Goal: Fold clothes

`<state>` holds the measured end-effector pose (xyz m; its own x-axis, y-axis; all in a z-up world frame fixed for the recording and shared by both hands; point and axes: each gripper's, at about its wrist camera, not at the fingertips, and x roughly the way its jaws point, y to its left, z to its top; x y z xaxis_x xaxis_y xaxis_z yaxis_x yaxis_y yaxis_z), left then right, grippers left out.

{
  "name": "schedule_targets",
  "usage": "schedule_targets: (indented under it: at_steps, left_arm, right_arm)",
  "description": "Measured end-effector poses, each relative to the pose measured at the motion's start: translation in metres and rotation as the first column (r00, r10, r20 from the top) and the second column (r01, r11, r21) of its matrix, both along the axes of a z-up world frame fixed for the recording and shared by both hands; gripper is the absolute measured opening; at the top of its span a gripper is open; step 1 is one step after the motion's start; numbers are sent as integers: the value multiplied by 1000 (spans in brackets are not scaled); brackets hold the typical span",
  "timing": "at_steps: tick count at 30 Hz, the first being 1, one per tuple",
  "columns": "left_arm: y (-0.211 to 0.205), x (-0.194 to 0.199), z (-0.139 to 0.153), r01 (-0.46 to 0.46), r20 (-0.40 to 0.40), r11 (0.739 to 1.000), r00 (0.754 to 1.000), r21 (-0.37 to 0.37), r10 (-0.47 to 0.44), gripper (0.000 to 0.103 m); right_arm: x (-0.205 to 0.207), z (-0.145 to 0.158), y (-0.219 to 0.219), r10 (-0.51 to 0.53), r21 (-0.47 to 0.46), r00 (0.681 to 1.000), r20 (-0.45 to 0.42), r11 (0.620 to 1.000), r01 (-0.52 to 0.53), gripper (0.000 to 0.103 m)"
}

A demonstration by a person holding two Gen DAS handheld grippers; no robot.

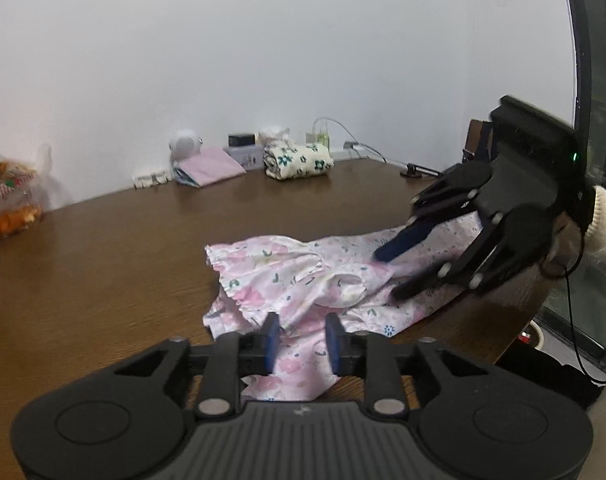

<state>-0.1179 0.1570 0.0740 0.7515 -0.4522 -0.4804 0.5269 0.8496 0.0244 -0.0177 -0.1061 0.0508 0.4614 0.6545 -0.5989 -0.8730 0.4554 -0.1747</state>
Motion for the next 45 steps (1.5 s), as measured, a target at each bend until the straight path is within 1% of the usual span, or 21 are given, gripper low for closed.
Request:
schedule_targets:
  at_steps: [3,4,5,7,11,16,19,23,25,26,28,30,31,33,36,39,41,42,43,44,45]
  left_arm:
    - [-4,0,-10,-9,-20,1000,1000,14,9,26]
    - [-7,2,-13,-15,-28,999,999,31,16,26]
    - [-9,5,-17,-24,-41,998,999,50,26,26]
    - [-9,11,-24,-32,-68,998,997,58,36,26]
    - [-5,25,-34,-86,-121,995,988,56,92,26]
    - [14,26,-39,-166,-131,985,979,-48,158,26]
    - [38,14,-25,-229,-96,971,970,-70,222,26]
    - [61,0,17,-370,-19,907,927,-200,374,31]
    - [48,6,32,-380,9,880,917,-284,399,39]
    - [39,11,36,-375,-11,869,919,-323,393,42]
    - [10,30,31,-326,-102,872,945,-366,310,41]
    - [-19,48,20,-321,-166,894,945,-312,281,39]
    - [-28,54,12,-335,-192,902,938,-273,290,32]
    - [-40,64,-2,-356,-241,911,921,-208,305,29]
    - [-39,68,-21,-424,-296,894,881,-145,369,24]
    - [-39,62,-23,-427,-269,896,883,-121,384,22]
    - [-44,58,-24,-417,-233,904,891,-89,388,22]
    - [-48,56,-25,-415,-215,907,894,-68,393,22]
    - [-51,54,-26,-413,-197,909,896,-46,398,22]
    - [-55,55,-27,-412,-188,911,897,-33,399,22]
    - [-58,56,-28,-411,-179,911,898,-20,401,22]
  right_arm:
    - [-4,-12,26,31,-80,996,83,997,-24,38]
    - [-4,-14,30,28,-83,996,84,996,-21,32]
    - [-4,-15,33,25,-84,996,81,996,-18,16]
    - [-6,-12,34,18,-70,996,86,997,-12,4]
    - [-18,5,26,16,-24,993,114,1000,-14,3]
    - [-32,-11,41,78,-108,992,102,992,-67,3]
    - [-41,-25,44,104,-163,988,118,983,-84,4]
    - [-47,-27,41,111,-156,984,137,984,-89,4]
    - [-55,-30,41,128,-170,975,183,981,-97,5]
    - [-58,-31,42,132,-177,971,200,979,-96,5]
    - [-60,-32,43,122,-174,971,205,981,-86,5]
    - [-60,-32,44,111,-165,974,200,983,-78,5]
    - [-59,-31,44,105,-160,975,195,984,-74,5]
    - [-58,-32,41,94,-148,975,201,987,-65,6]
    - [-61,-32,35,69,-140,972,223,989,-38,13]
    - [-67,-16,13,53,-91,984,167,995,-38,36]
    - [-51,-2,-2,-97,10,990,99,995,96,48]
    - [-42,6,-9,-172,58,983,58,984,169,47]
    - [-31,7,-7,-249,85,968,19,965,246,41]
    - [-19,7,-4,-324,106,946,-20,940,324,25]
    - [-7,8,-1,-395,125,917,-61,908,400,22]
